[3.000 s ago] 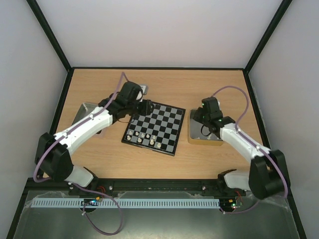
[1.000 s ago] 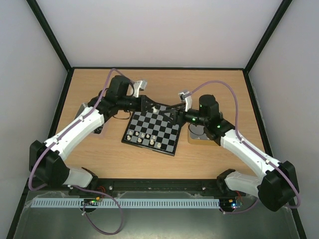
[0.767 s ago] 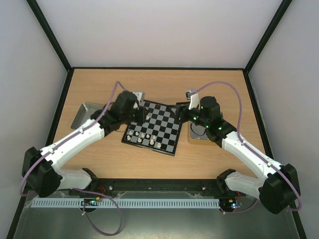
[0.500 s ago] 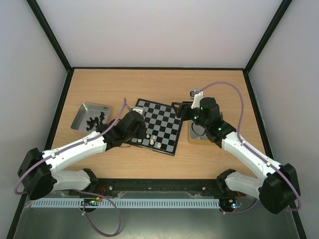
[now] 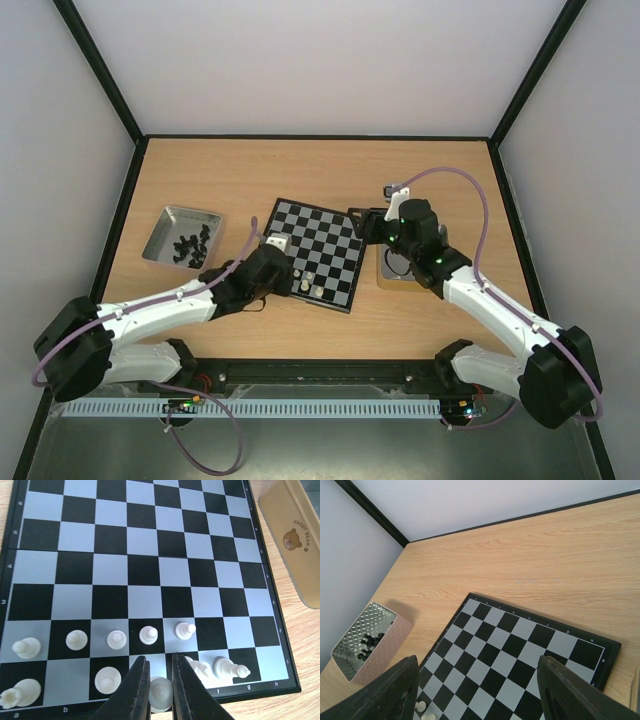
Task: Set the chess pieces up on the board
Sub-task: Place the chess piece on the chessboard.
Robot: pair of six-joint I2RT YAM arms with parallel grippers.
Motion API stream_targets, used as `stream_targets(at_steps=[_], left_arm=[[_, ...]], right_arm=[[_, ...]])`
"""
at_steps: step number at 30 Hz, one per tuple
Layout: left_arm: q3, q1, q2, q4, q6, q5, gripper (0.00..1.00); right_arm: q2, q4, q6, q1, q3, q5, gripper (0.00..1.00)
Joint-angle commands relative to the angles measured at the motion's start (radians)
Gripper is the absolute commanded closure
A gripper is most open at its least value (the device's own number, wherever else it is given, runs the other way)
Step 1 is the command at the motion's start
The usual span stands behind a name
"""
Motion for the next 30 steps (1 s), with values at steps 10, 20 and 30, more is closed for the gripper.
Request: stream_targets(at_steps=[10, 20, 30], left_arm=[[-0.126, -0.071, 0.015, 0.268, 0.005, -0.118, 0.93], [-0.172, -0.076, 0.084, 0.320, -0.013, -0.146, 0.92], [-0.203, -0.076, 0.094, 0.369, -0.011, -0.127, 0.89]], right_arm=[[0.023, 0.027, 0.010, 0.000, -0.012, 0.020, 0.36], [0.032, 0.029, 0.016, 0.000, -0.014, 0.017, 0.36], [0.037, 0.028, 0.024, 0.000, -0.016, 0.010, 0.36]])
